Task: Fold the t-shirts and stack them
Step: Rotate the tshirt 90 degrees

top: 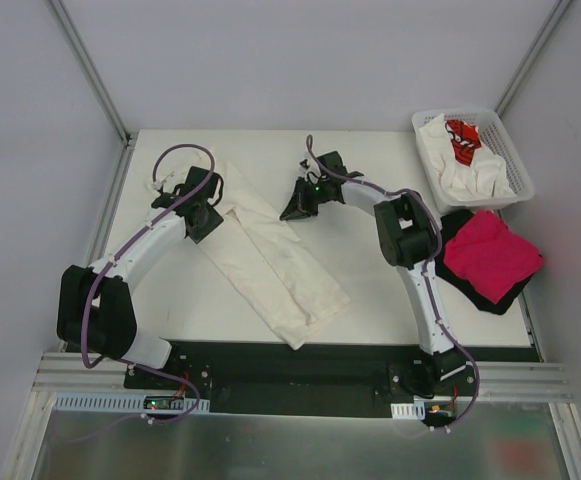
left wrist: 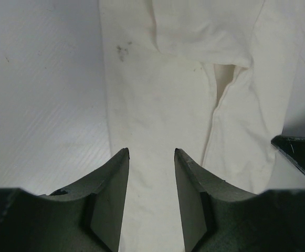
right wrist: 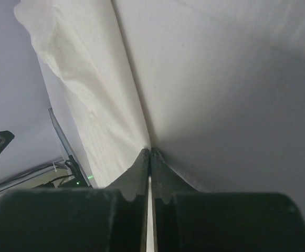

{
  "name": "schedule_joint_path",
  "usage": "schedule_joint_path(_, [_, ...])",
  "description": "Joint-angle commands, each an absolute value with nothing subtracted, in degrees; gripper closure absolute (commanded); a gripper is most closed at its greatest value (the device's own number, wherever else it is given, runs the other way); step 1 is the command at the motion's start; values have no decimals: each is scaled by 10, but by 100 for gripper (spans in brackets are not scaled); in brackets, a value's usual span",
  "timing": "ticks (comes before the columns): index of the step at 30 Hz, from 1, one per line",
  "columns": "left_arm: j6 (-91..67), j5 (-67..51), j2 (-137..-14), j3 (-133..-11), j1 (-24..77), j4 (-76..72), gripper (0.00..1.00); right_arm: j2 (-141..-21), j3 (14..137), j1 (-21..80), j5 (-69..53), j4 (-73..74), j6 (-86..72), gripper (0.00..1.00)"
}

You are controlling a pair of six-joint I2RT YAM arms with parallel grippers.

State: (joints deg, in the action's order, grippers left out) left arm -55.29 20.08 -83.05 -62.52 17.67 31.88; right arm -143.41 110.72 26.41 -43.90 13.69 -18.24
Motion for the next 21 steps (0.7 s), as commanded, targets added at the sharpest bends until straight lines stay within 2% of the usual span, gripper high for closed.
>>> schedule_joint_path(1, [-539,214,-814,-642,181,318,61,-1388,1035,229,-419,113,-197,99])
schedule_joint_path(15, [-507,212,-799,-640,181,319,61,-1206,774,91,-385,50,-174,99])
schedule_joint_path(21, [-489,215,-784,-641,181,318,61,-1134,670,67,-371,34,-171,99])
